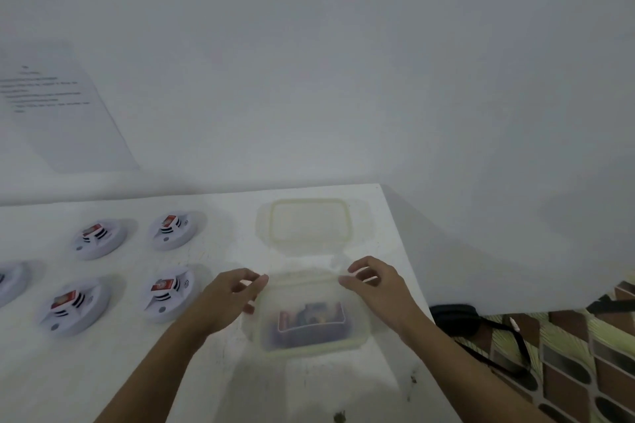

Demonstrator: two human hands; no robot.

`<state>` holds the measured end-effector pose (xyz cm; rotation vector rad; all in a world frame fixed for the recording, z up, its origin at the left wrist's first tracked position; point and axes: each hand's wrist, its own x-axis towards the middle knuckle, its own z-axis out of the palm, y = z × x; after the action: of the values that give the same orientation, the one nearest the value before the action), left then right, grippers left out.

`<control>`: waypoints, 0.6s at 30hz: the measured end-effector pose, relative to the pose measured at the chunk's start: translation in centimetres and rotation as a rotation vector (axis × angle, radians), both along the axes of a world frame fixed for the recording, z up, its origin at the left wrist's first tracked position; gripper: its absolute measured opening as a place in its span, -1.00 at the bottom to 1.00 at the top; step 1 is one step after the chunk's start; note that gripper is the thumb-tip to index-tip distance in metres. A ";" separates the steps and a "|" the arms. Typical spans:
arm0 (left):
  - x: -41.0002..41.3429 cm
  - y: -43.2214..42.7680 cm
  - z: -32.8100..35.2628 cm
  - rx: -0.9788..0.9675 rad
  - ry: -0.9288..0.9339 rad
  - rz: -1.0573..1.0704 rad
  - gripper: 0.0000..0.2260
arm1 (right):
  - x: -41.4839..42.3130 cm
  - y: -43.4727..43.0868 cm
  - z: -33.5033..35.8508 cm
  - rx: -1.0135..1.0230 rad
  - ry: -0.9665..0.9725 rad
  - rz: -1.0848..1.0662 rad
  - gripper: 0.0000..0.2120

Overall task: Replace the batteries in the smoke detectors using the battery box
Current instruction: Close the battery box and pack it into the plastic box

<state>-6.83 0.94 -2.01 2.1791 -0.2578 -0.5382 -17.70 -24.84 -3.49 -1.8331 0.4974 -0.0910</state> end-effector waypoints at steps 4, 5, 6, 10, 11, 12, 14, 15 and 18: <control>-2.6 0.8 0.2 -0.052 0.090 -0.071 -0.76 | -0.9 0.5 -0.9 -0.001 -0.012 0.054 -0.78; -2.9 0.8 0.1 -0.067 0.054 -0.082 -0.76 | -1.0 0.6 -1.2 0.004 -0.036 0.031 -0.77; -3.1 0.7 0.0 -0.079 0.018 -0.078 -0.79 | -1.0 0.8 -1.3 0.002 -0.062 0.004 -0.77; -2.8 -0.4 0.0 -0.110 -0.075 0.028 -0.89 | -0.5 1.2 -1.6 -0.001 -0.138 -0.073 -0.67; -2.5 -0.7 -0.1 -0.108 -0.089 0.051 -0.91 | -0.2 1.3 -1.6 0.004 -0.143 -0.093 -0.63; -2.0 -1.0 -0.3 -0.105 -0.093 0.066 -0.89 | 0.1 1.2 -1.5 0.017 -0.147 -0.109 -0.60; -1.1 -1.5 -0.5 -0.093 -0.079 0.083 -0.77 | 0.7 1.0 -1.3 0.029 -0.140 -0.119 -0.57; -0.6 -1.6 -0.5 -0.087 -0.062 0.096 -0.68 | 1.1 0.8 -1.3 0.020 -0.136 -0.116 -0.56; 0.9 -2.1 -0.6 -0.079 -0.027 0.089 -0.43 | 2.2 0.2 -1.8 -0.014 -0.130 -0.111 -0.52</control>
<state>-5.96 -1.12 -2.64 2.1113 -0.1922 -0.4418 -15.48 -24.64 -5.31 -1.7996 0.5071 -0.2880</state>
